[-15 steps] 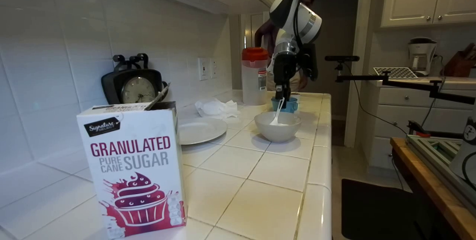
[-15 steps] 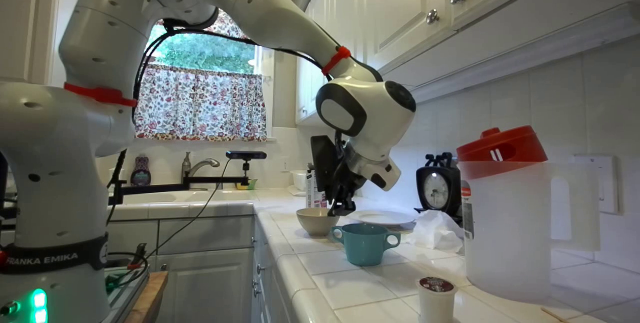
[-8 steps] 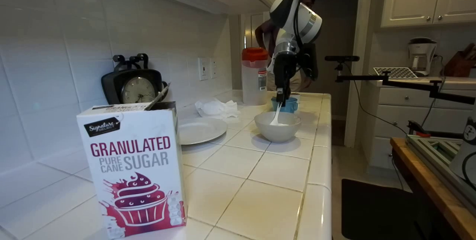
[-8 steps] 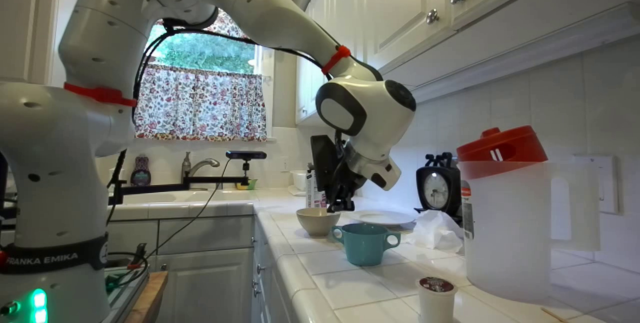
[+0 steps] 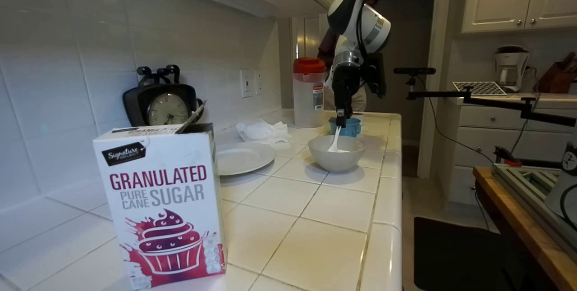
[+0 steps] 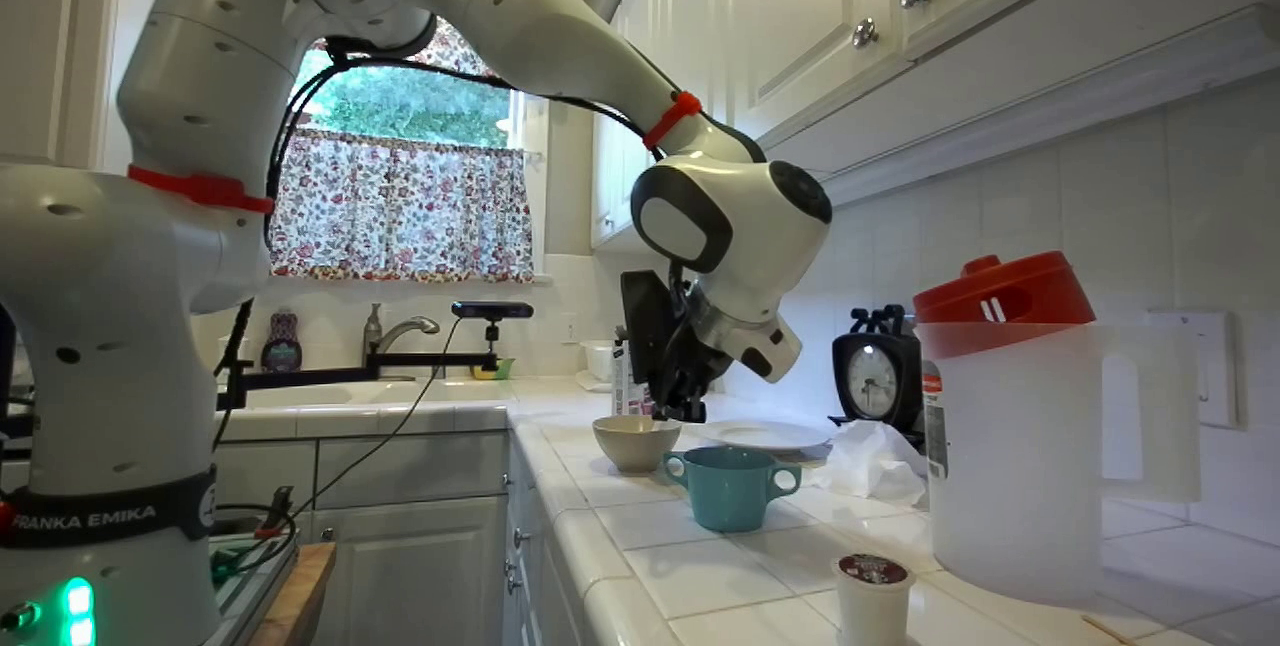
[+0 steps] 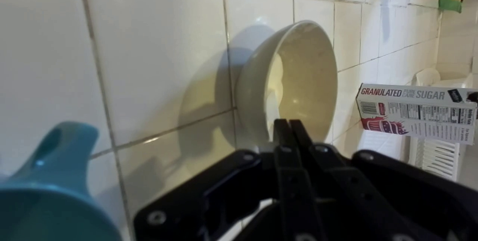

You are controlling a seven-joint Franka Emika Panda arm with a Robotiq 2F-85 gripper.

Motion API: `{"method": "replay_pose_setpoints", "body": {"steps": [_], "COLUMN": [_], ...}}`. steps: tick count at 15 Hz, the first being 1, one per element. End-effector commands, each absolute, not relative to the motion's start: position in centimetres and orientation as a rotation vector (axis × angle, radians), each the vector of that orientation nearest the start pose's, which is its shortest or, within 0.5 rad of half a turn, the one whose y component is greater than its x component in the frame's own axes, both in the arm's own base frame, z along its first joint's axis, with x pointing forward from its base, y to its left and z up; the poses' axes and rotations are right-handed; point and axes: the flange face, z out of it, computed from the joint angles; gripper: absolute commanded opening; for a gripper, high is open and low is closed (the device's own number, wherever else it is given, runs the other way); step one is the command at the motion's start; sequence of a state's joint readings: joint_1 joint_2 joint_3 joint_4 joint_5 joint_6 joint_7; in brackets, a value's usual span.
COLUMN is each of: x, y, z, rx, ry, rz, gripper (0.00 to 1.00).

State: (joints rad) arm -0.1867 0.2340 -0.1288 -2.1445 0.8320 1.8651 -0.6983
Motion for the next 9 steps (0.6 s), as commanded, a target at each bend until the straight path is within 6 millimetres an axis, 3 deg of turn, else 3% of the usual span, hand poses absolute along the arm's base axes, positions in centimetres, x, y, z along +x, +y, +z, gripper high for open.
{"method": "replay_pose_setpoints", "body": {"steps": [1,9], "x": [50.6,49.6], "y": [-10.8,-12.0], "z": [28.7,29.9], "rx": [-2.324,-2.353], "ry": [0.106,0.117], "rz": [0.107,0.092], "gripper": [0.01,0.01]}}
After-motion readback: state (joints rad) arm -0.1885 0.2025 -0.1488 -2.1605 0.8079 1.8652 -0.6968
